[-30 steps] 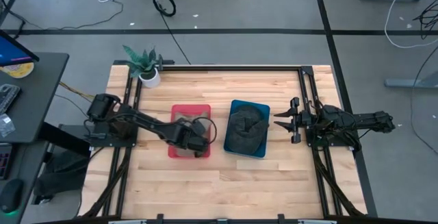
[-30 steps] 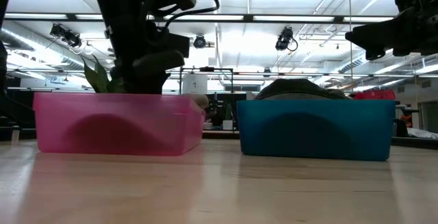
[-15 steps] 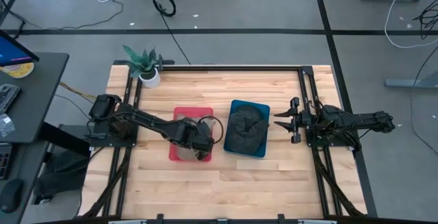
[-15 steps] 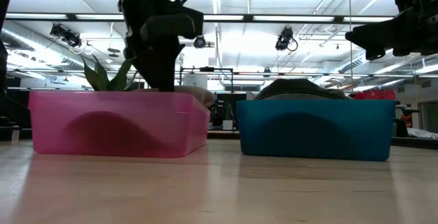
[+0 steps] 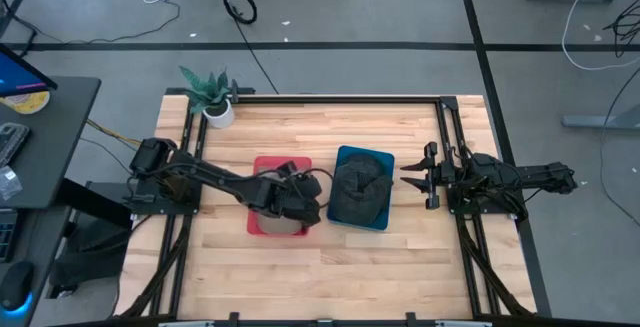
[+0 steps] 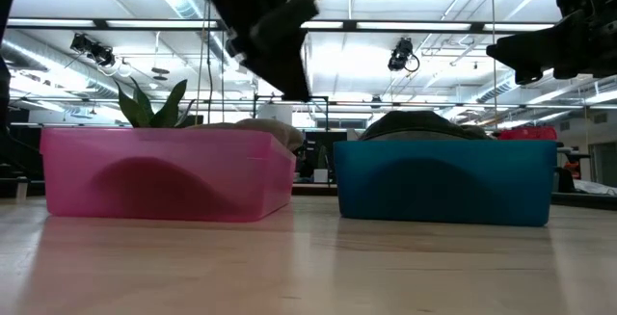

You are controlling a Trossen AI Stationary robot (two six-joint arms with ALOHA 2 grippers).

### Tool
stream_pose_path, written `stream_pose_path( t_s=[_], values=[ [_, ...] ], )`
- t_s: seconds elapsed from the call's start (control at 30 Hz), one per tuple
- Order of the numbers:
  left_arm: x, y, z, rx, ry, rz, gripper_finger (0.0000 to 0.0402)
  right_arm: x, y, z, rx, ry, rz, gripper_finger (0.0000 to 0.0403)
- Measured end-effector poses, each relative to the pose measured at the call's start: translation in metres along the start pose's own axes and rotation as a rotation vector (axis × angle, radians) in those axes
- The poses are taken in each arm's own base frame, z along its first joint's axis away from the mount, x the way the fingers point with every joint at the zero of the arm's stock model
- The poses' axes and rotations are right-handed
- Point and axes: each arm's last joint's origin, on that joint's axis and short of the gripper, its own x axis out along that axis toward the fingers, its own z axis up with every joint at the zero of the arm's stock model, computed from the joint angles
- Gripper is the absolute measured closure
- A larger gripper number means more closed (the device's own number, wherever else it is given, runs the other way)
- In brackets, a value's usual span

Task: Pick & Place hat
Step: Put the brown cap into the red bin

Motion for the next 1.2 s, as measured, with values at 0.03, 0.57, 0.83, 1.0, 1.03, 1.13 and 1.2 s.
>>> stream_pose_path(
  t_s=[0.03, 0.57, 0.83, 1.0, 1.03, 1.13, 1.2],
  values=[
    [0.0, -0.001, 0.002, -0.001, -0.019, -0.01, 0.0225, 0.0, 0.0, 0.0, 0.0, 0.0, 0.0, 0.0279],
    [0.021, 0.008, -0.005, -0.011, 0.038, -0.101, 0.0391, 0.0, 0.0, 0.0, 0.0, 0.0, 0.0, 0.0279],
    [0.028, 0.03, -0.018, -0.089, 0.202, 0.037, 0.0398, 0.0, 0.0, 0.0, 0.0, 0.0, 0.0, 0.0279],
    [0.033, 0.038, -0.024, -0.15, 0.305, 0.015, 0.0398, 0.0, 0.0, 0.0, 0.0, 0.0, 0.0, 0.0279],
    [0.035, 0.037, -0.025, -0.16, 0.306, -0.01, 0.0398, 0.0, 0.0, 0.0, 0.0, 0.0, 0.0, 0.0279],
    [0.045, 0.036, -0.034, -0.166, 0.318, -0.072, 0.0398, 0.0, 0.0, 0.0, 0.0, 0.0, 0.0, 0.0279],
    [0.056, 0.036, -0.043, -0.193, 0.312, -0.11, 0.0398, 0.0, 0.0, 0.0, 0.0, 0.0, 0.0, 0.0279]
  ],
)
